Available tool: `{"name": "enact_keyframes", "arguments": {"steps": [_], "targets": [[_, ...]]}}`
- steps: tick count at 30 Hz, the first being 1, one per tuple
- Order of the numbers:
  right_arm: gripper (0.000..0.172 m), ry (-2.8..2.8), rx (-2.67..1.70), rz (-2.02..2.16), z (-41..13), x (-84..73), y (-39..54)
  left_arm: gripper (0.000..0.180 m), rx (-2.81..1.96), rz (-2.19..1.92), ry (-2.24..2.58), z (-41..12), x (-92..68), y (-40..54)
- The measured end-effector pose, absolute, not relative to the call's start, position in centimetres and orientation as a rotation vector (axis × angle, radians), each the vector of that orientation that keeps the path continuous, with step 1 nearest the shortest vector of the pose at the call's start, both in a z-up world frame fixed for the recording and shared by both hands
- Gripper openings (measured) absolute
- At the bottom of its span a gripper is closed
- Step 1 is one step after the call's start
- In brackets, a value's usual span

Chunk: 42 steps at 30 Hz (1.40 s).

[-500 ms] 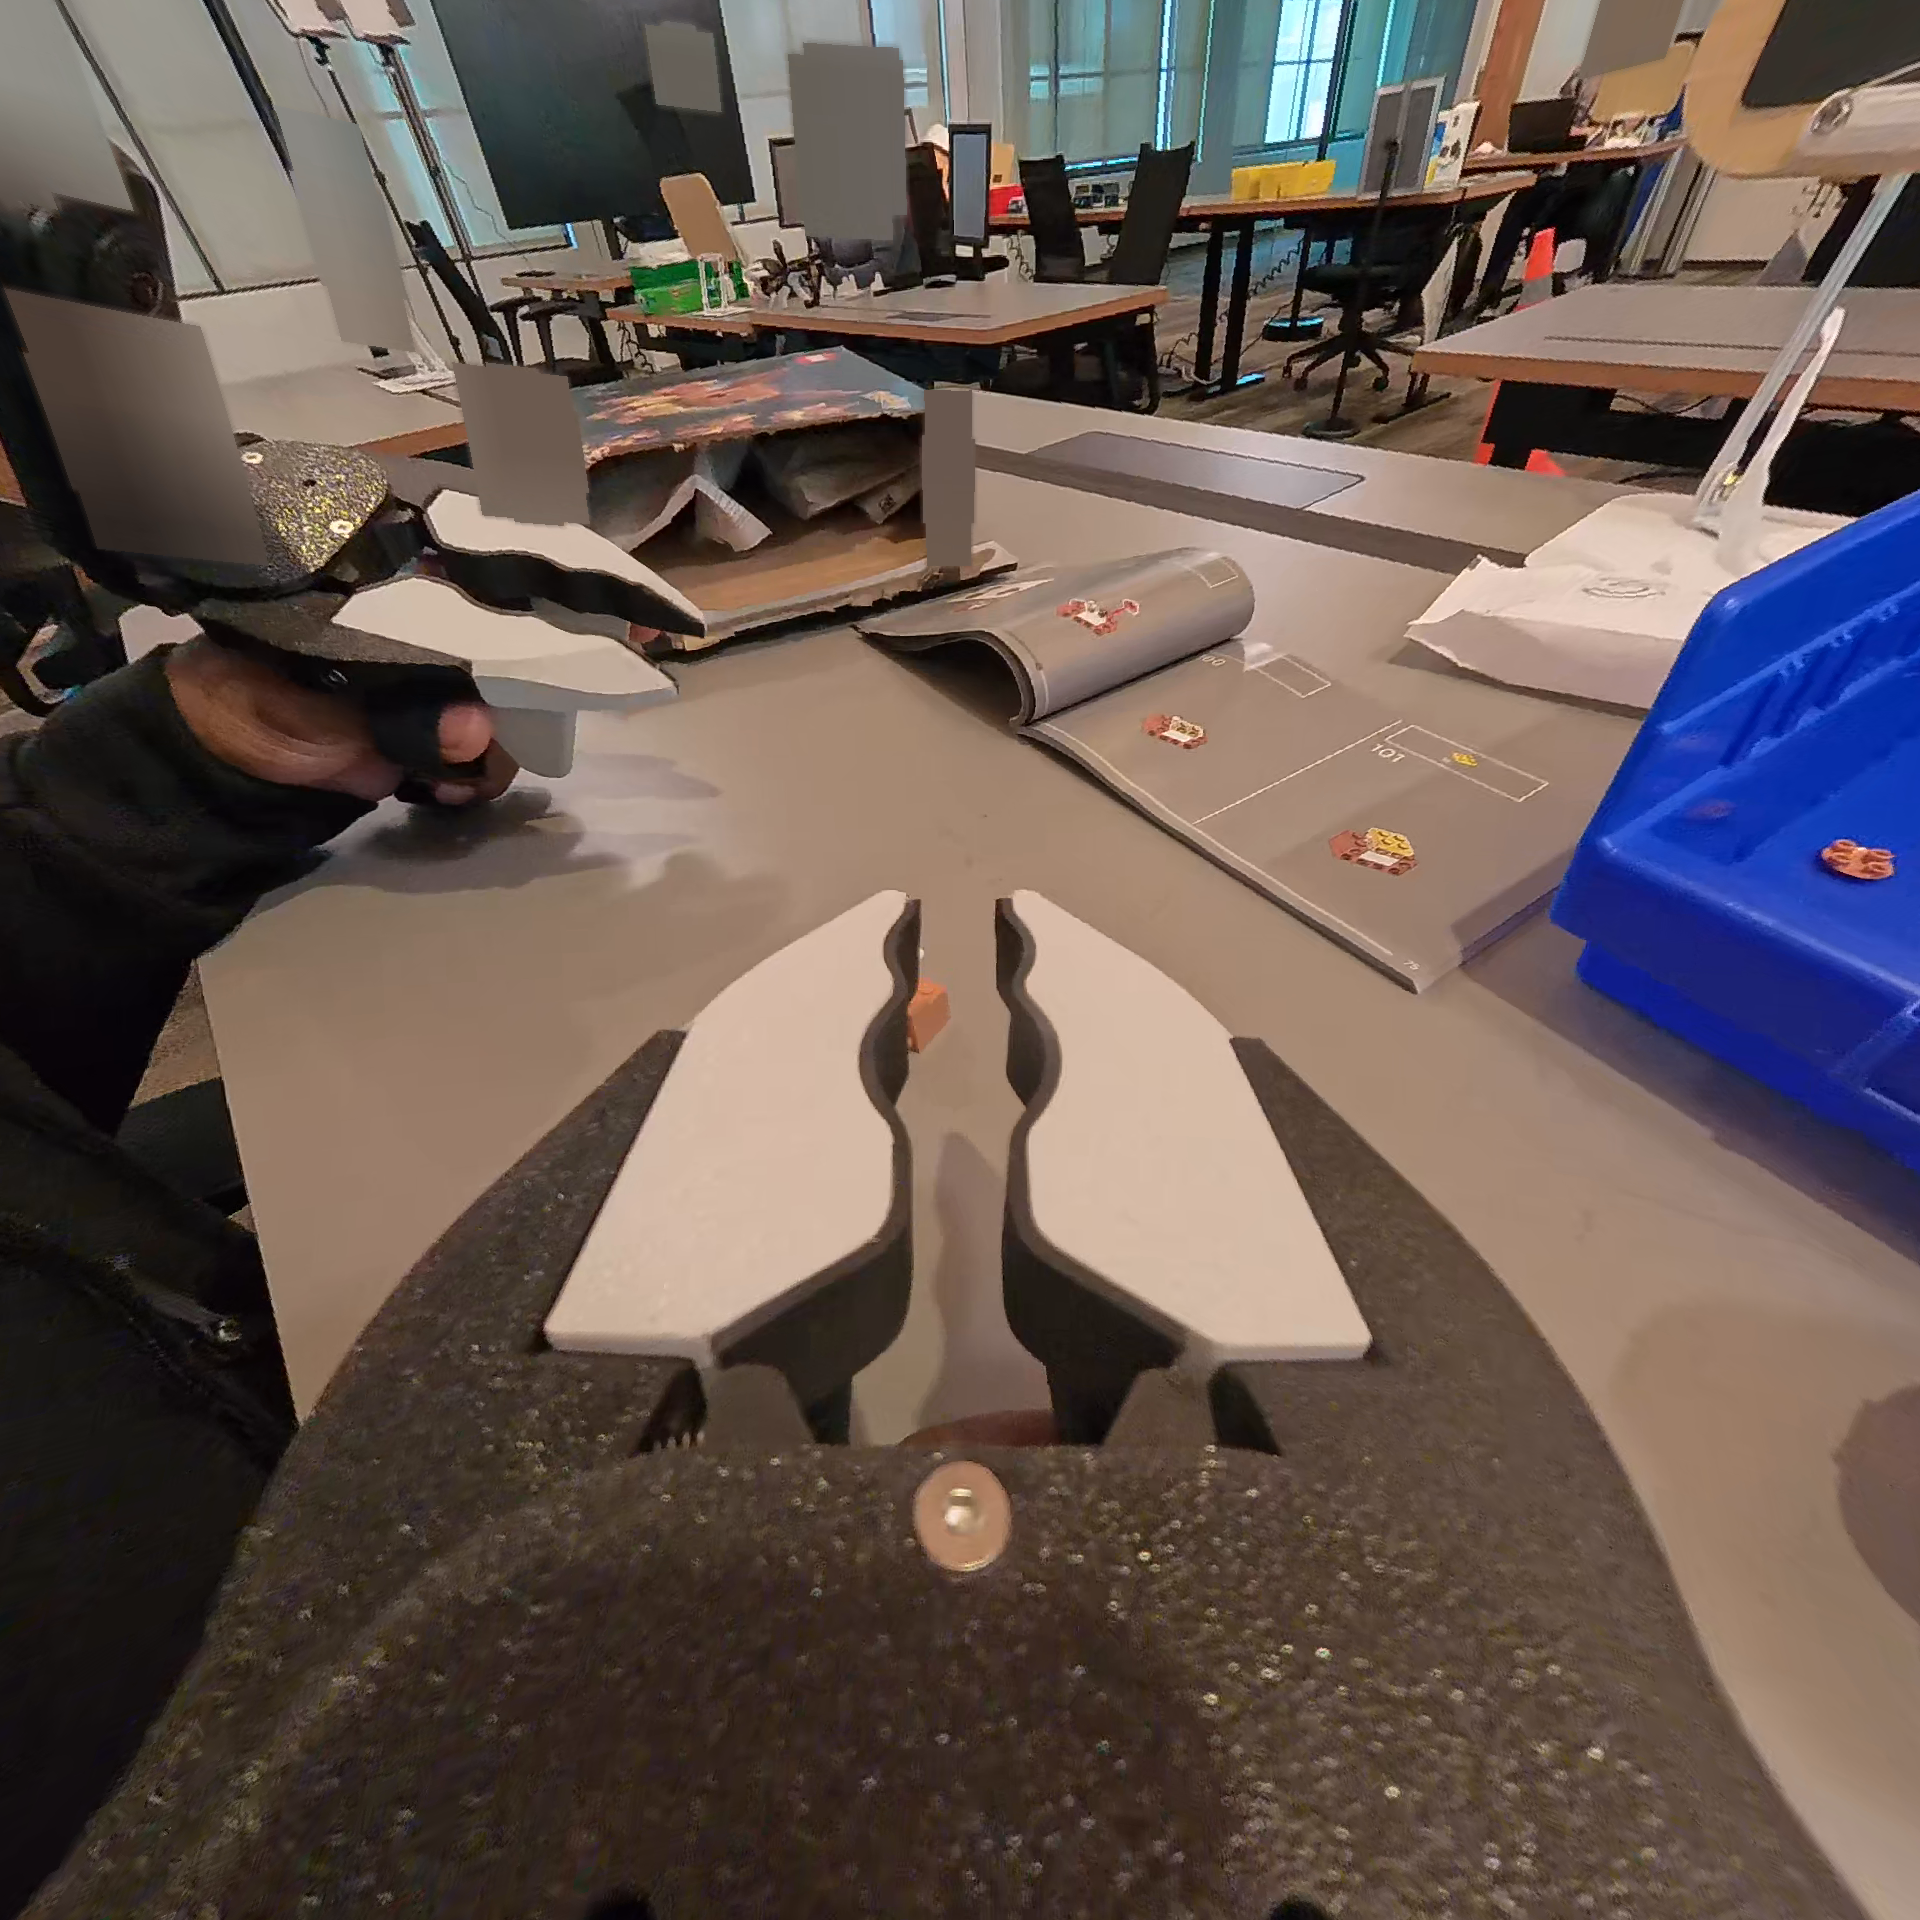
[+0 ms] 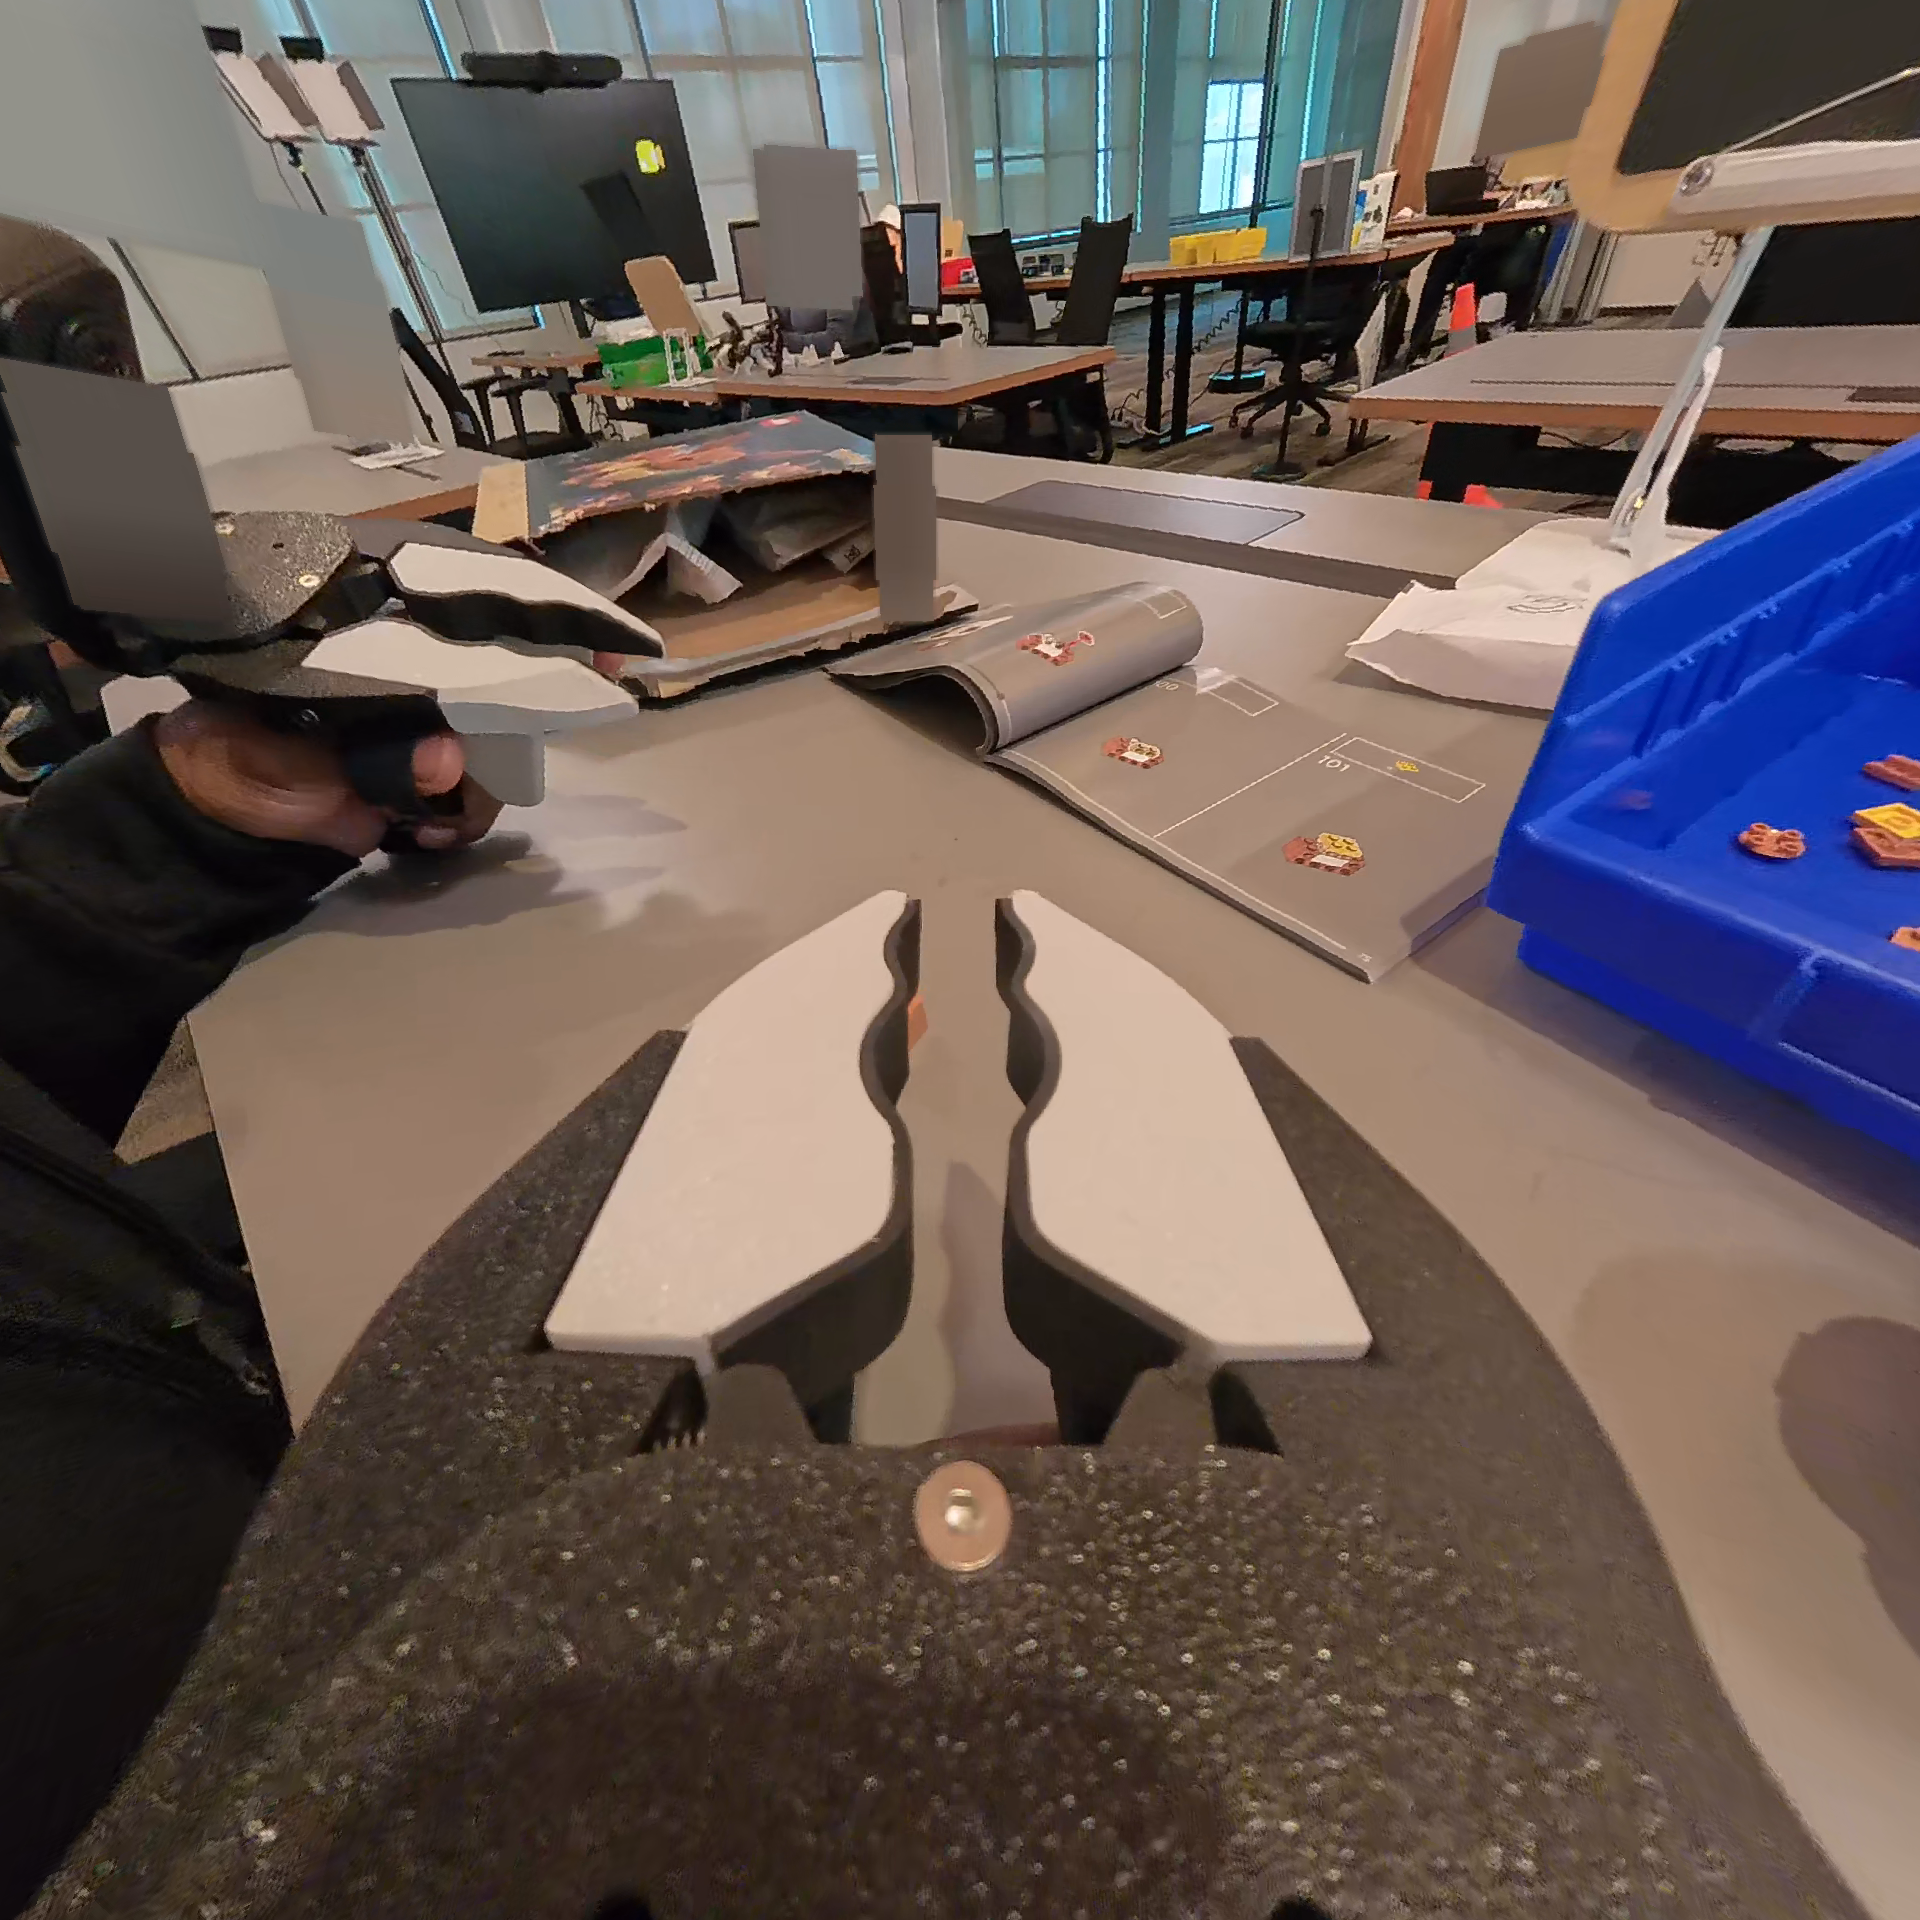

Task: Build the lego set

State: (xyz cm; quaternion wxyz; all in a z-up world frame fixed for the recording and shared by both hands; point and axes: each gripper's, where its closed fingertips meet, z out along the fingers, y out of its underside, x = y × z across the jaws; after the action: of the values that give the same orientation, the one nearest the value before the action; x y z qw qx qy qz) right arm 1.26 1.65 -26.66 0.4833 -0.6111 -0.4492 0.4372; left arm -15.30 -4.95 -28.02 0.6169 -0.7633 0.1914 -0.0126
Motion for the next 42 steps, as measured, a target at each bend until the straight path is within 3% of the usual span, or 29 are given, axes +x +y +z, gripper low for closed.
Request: {"name": "enact_keyframes", "arguments": {"steps": [20, 24, 32, 42], "targets": [[0.016, -1.098, -1.46, 1.097, -26.4, 2.1, 1.3, 0.021, -1.707, -0.085, 0.334, -26.9, -16.5, -5.1], [0.022, -1.216, -1.42, 0.925, -25.7, 3.7, 3.1, 0.021, -1.763, -0.125, 0.356, -27.7, -16.2, -4.8], [0.022, -1.621, -1.197, 0.446, -18.9, 6.9, 13.2, 0.021, -1.851, -0.169, 0.393, -28.9, -15.7, -4.1], [0.017, -2.309, -1.094, 0.019, -25.4, 4.0, 25.2, 0.021, -1.84, -0.149, 0.397, -28.8, -15.7, -4.2]]}}
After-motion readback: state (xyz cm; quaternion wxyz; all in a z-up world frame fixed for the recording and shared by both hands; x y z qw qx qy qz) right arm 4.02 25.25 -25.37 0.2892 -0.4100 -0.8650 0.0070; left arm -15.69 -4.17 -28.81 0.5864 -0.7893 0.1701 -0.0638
